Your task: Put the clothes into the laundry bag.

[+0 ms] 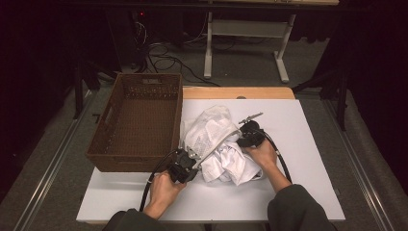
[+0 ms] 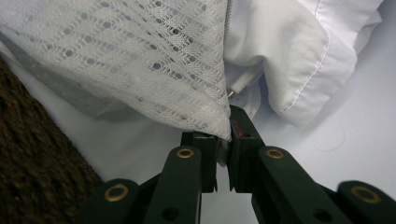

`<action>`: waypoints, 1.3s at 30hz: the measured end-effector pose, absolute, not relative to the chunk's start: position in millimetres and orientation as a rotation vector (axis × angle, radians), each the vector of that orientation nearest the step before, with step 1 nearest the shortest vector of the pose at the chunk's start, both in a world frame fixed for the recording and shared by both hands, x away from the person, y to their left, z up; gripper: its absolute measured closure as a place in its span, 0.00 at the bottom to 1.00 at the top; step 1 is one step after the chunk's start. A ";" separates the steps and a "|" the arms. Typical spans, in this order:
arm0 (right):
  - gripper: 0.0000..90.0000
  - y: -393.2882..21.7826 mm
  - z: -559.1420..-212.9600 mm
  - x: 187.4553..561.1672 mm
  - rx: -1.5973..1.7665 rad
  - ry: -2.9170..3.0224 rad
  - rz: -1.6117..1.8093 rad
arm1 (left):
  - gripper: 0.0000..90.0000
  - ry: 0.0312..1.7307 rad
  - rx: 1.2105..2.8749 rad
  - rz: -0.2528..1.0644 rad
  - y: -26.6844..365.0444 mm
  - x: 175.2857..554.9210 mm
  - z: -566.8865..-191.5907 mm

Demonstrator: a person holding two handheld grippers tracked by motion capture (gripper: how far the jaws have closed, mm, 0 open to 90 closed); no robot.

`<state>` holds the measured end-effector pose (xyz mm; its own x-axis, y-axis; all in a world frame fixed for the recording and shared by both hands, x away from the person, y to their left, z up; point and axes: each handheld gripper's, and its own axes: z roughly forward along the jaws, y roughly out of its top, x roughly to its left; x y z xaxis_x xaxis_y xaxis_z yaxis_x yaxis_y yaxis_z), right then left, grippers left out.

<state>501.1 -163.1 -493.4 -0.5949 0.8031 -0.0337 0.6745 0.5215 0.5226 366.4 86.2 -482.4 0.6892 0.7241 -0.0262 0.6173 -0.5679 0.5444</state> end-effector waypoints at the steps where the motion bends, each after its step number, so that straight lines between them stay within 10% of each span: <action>1: 0.87 -162.6 -492.9 500.7 1.206 2.512 0.682 | 0.92 1.028 2.374 0.268 86.1 366.7 -482.6; 18: 0.96 -210.9 -474.5 442.7 1.200 2.445 0.620 | 0.93 1.014 2.315 0.277 71.8 379.1 -479.1; 29: 0.69 -213.1 -453.9 412.0 1.119 2.436 0.684 | 0.92 1.048 2.281 0.304 73.3 383.5 -483.0; 39: 0.75 -201.9 -441.7 399.9 0.936 2.501 0.783 | 0.93 1.027 2.260 0.324 76.2 375.8 -479.7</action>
<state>399.9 -201.9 -441.7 -0.7173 0.6841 -0.1321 0.4869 0.6277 0.6073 375.8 76.2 -479.7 0.6663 0.7449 -0.0338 0.5910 -0.4999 0.6331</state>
